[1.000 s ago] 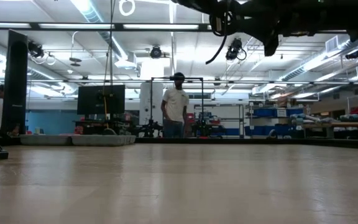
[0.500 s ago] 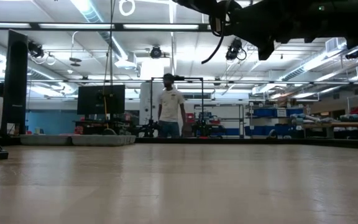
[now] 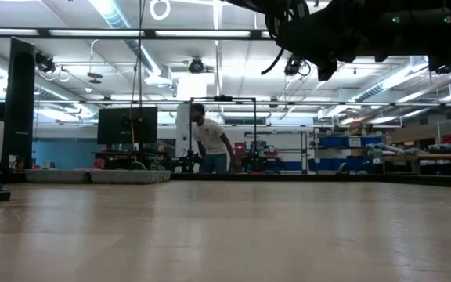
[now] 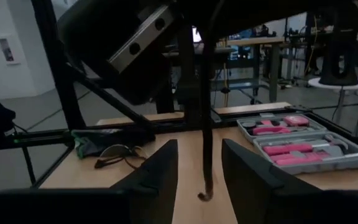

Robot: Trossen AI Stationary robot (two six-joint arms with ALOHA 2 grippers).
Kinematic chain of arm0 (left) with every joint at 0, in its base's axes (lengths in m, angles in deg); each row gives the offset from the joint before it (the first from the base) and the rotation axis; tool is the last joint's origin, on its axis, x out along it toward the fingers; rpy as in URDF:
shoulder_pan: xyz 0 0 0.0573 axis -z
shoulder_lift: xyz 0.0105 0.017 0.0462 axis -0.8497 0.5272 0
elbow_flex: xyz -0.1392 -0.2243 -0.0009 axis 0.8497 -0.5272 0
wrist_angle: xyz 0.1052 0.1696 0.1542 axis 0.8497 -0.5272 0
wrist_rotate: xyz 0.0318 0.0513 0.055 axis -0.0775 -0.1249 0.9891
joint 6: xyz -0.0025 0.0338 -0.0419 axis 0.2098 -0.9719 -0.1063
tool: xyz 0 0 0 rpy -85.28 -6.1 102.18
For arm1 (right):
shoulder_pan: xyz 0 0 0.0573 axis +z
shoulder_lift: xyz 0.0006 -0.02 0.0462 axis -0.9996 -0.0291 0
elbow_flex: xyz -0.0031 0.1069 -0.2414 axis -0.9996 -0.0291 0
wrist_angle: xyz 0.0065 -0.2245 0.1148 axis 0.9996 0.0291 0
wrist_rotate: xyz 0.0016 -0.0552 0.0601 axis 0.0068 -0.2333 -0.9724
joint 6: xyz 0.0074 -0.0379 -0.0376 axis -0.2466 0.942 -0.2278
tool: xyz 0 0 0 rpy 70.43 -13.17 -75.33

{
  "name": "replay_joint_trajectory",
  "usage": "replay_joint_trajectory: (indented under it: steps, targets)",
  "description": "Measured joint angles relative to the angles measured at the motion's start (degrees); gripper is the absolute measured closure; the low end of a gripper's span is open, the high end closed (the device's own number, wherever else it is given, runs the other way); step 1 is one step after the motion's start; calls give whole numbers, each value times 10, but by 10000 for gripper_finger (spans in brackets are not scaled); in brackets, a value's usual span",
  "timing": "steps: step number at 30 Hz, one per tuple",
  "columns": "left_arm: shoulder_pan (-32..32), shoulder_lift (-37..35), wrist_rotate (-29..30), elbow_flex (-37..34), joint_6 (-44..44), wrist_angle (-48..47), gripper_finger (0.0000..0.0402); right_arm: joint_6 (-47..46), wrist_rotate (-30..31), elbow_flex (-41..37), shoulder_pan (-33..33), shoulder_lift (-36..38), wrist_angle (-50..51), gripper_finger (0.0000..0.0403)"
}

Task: Coil cords
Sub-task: Uncoil the black wire from the spool

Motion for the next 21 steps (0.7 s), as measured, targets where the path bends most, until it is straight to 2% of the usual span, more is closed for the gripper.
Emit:
replay_joint_trajectory:
  steps: [2, 6, 14, 21]
  targets:
    - [0, 0, 0, 0, 0, -1, 398, 3, 0, 9, 0, -3, 6, 309]
    - [2, 0, 0, 0, 0, -12, 398, 20, 1, 11, 0, 6, 34, 386]
    - [13, -2, -7, 0, 1, -44, 398, 28, 32, 10, 5, 79, 201, 396]
    - [13, -29, -17, 0, 4, -139, 398, -5, 74, 10, 8, 154, 363, 399]
